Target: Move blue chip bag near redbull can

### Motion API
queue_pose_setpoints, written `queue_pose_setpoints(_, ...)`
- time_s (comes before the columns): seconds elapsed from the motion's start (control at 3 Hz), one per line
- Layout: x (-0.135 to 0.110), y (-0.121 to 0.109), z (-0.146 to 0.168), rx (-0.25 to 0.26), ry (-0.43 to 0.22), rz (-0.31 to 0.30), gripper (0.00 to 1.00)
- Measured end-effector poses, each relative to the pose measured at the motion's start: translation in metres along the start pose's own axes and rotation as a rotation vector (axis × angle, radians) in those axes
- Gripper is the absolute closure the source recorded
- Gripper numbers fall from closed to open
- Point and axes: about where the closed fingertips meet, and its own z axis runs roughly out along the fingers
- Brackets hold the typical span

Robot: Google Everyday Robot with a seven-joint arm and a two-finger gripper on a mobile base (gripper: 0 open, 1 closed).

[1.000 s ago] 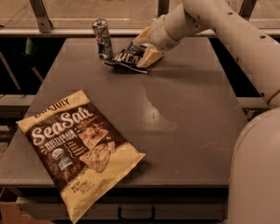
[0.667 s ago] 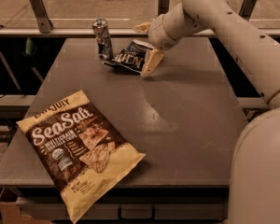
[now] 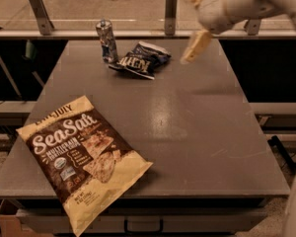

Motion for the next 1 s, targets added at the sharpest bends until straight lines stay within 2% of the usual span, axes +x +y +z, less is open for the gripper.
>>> queue_pose_setpoints(0.33, -0.012, -0.012, -0.107, 0.143, -0.057, 0.053, 0.00)
queue_pose_setpoints(0.67, -0.036, -0.008, -0.208, 0.316, -0.064, 0.090, 0.00)
queue_pose_setpoints(1.0, -0.015, 0.004, -0.254, 0.379, -0.018, 0.123, 0.00)
